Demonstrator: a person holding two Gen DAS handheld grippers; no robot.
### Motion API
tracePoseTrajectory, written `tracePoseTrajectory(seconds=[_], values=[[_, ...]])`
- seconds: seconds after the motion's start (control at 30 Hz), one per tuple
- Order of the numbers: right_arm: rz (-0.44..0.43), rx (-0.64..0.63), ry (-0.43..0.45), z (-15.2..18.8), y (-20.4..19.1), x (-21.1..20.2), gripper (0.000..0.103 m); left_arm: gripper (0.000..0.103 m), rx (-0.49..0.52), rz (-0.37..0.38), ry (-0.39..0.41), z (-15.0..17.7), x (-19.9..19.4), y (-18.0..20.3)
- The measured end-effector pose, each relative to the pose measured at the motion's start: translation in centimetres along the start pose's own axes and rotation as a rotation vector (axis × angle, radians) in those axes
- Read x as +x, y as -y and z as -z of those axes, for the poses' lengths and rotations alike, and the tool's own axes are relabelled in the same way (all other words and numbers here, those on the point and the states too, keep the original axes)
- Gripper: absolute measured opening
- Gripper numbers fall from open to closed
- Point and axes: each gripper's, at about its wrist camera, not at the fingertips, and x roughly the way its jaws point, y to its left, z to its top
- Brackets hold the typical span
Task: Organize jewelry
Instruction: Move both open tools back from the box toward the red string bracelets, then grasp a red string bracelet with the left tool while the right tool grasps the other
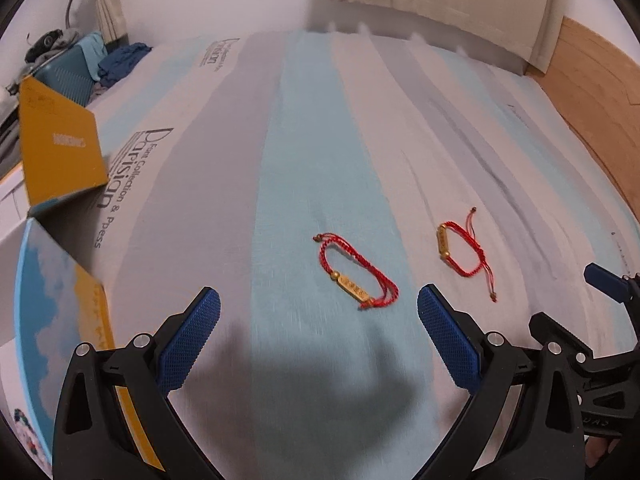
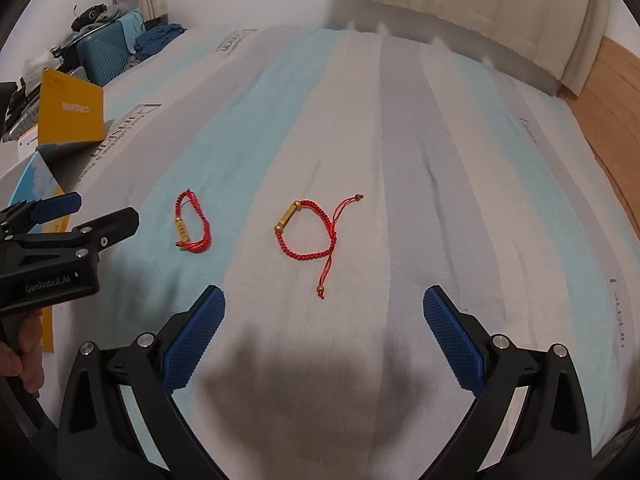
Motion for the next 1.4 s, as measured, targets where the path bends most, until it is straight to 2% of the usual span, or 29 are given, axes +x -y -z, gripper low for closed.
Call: tracePoseTrajectory(seconds=[0.2,0.27,0.33,0.5,0.7,0.97,1.07,1.2,1.33,1.4], values=[[-0.053,0.000,-0.021,-0.5,0.1,2.5,0.095,0.097,0.030,-0.018,0.004,-0.8,1.8,0.2],[-0.067,0.004,-0.038,-0.7,0.2,3.4,0.088,0.097,0.037,-0.022,-0.014,-0.9,2.8,0.2],[-0.068,-0.010,-0.055,-0.9,0.2,4.2,0.084,0.097,0.037,-0.021,-0.026,-0.9,3.6,0.2],[-0.055,-0.023,-0.071,-1.1,0.4,5.6,0.084,0.097,0.067,-0.051,-0.035,-0.9,5.2,0.6],[-0.058,-0.040,-0.099,-1.3,-0.1,7.5,0.084,0.097,0.064,-0.025,-0.054,-1.0,6.7,1.0],[-0.105,0.003,-0.125,-1.3,0.1,9.5,0.083,0.097,0.058,-0.017,-0.087,-0.8,8.3,0.8],[-0.114,0.018,-0.137,-1.5,0.2,10.1,0.076,0.097,0.056,-0.018,-0.093,-0.8,8.8,0.7],[-0.125,0.057,-0.143,-1.6,0.5,10.5,0.073,0.097,0.047,-0.011,-0.101,-0.8,9.5,0.3],[-0.116,0.066,-0.140,-1.6,0.6,10.5,0.061,0.095,0.047,-0.004,-0.101,-0.8,9.8,0.0],[-0.115,0.066,-0.139,-1.8,0.5,10.6,0.053,0.090,0.044,0.007,-0.103,-0.8,9.8,0.0]])
